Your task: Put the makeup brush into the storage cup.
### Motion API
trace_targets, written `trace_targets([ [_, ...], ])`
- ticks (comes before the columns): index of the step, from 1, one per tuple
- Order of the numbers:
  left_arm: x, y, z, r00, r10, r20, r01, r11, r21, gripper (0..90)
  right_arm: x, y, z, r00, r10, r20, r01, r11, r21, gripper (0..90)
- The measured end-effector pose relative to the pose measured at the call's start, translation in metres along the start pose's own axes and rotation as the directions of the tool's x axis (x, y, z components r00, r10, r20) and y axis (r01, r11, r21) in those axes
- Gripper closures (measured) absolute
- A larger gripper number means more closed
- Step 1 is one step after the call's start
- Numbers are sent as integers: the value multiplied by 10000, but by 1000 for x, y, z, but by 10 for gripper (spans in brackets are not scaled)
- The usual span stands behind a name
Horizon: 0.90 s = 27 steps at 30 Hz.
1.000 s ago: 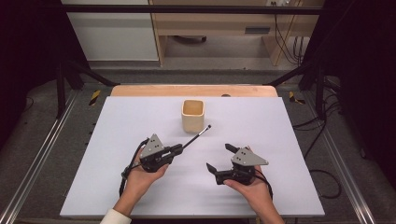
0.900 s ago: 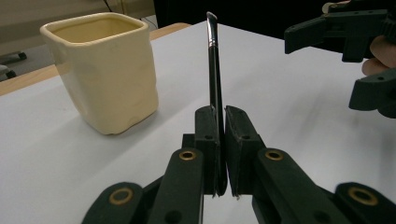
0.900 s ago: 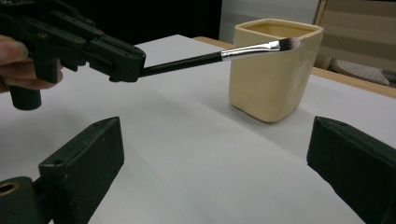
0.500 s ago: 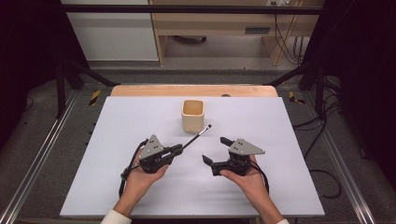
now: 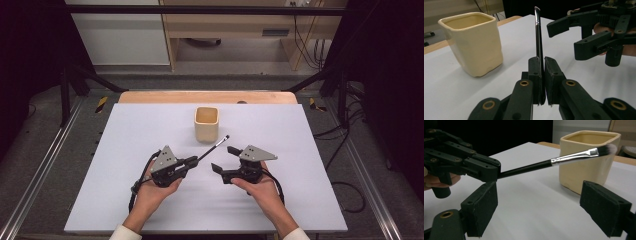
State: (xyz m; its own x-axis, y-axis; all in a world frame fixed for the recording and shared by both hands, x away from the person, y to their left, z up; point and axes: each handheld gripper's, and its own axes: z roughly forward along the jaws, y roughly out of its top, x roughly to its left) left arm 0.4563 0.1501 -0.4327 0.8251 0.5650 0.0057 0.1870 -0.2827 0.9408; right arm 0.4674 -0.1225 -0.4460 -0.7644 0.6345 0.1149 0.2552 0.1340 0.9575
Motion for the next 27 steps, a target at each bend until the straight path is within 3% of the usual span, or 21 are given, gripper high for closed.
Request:
trace_targets([
  [10, -5, 0, 4, 9999, 61, 138, -62, 10000, 55, 841, -1, 1, 5, 9992, 259, -303, -260, 9997, -32, 157],
  [27, -12, 0, 8, 9991, 202, 364, -206, 9997, 102, 841, -1, 1, 5, 9974, 618, -383, -625, 9979, -180, 176],
])
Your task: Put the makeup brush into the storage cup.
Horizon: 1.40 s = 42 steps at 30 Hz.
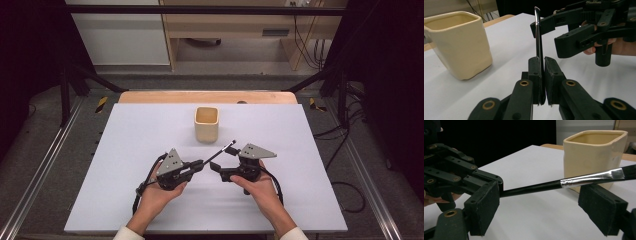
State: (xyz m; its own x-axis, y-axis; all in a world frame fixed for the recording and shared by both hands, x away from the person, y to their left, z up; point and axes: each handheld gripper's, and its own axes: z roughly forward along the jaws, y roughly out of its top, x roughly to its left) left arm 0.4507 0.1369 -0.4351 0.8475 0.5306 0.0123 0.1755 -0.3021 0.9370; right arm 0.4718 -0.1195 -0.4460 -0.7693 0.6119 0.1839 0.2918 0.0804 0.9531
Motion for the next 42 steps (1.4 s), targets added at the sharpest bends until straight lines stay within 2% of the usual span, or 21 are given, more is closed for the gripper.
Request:
trace_targets([
  [15, -4, 0, 3, 9999, 45, 107, -46, 10000, 66, 841, -1, 1, -1, 9993, 354, -123, -355, 9993, -143, 192],
  [26, -6, 0, 4, 9999, 52, 90, -52, 10000, 64, 841, -2, 3, -3, 9979, 573, -310, -583, 9977, -341, 278],
  [37, -6, 0, 5, 9999, 47, 134, -48, 9999, 119, 841, 0, 4, -4, 9919, 1075, -674, -1097, 9935, -296, 360],
  [42, -7, 0, 5, 9999, 29, 158, -31, 9999, 132, 840, 0, 4, -4, 9915, 1074, -738, -1099, 9935, -310, 410],
])
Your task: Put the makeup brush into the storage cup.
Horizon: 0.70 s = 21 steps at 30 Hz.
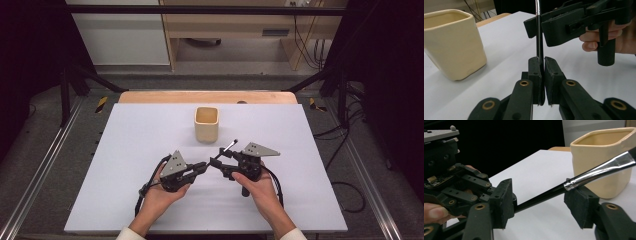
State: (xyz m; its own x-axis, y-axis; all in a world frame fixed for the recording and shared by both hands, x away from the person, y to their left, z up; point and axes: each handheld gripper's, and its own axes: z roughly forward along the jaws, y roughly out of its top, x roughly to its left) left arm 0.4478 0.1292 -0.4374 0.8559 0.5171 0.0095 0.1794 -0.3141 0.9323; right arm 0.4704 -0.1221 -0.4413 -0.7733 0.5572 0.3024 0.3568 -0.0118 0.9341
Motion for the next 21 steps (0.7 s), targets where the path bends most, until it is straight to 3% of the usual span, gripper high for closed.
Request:
trace_targets([
  [15, -2, 0, 2, 10000, 35, 32, -35, 10000, 8, 840, 0, 0, -1, 9996, 205, -206, -205, 9998, -44, 482],
  [21, -3, 0, 3, 10000, 38, 40, -38, 10000, 37, 840, 1, 0, -1, 9994, 200, -273, -203, 9997, -105, 573],
])
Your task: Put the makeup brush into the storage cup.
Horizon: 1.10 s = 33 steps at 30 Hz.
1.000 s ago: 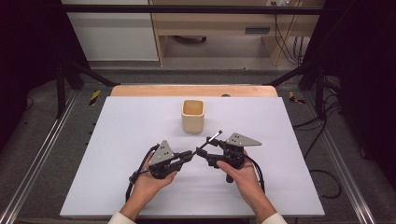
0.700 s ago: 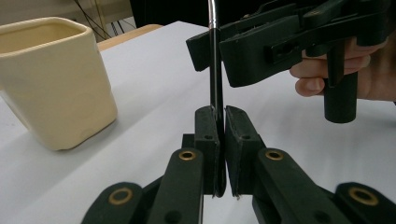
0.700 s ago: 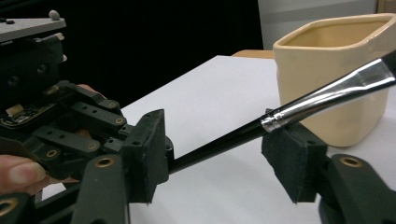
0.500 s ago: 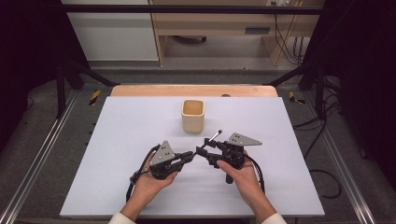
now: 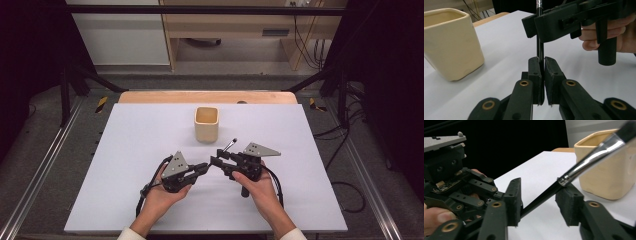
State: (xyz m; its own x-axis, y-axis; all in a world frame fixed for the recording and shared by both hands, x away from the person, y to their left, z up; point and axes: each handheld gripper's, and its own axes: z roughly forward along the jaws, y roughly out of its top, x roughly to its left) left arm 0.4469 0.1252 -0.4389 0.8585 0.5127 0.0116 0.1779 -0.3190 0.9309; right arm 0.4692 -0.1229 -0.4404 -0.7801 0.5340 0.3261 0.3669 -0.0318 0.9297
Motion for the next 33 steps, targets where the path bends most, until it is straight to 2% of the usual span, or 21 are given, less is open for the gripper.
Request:
trace_targets([
  [6, 0, 0, 1, 10000, -40, 0, 40, 10000, 28, 840, 1, 1, -1, 9998, 44, -201, -47, 9999, -139, 731],
  [9, -1, 0, 3, 10000, -27, -2, 27, 10000, 46, 839, 3, 1, -1, 9986, 172, -495, -183, 9996, -222, 811],
  [11, -2, 0, 4, 10000, -17, 5, 17, 10000, 84, 839, 5, 2, -1, 9980, 154, -619, -173, 9994, -313, 832],
  [14, -3, 0, 5, 10000, -78, 9, 78, 9999, 102, 839, 7, 2, -1, 9983, -69, -580, 55, 9997, -244, 834],
  [33, -2, -2, 6, 9999, -152, 15, 152, 9998, 150, 834, 9, 2, -1, 9983, -421, -399, 413, 9989, -203, 834],
])
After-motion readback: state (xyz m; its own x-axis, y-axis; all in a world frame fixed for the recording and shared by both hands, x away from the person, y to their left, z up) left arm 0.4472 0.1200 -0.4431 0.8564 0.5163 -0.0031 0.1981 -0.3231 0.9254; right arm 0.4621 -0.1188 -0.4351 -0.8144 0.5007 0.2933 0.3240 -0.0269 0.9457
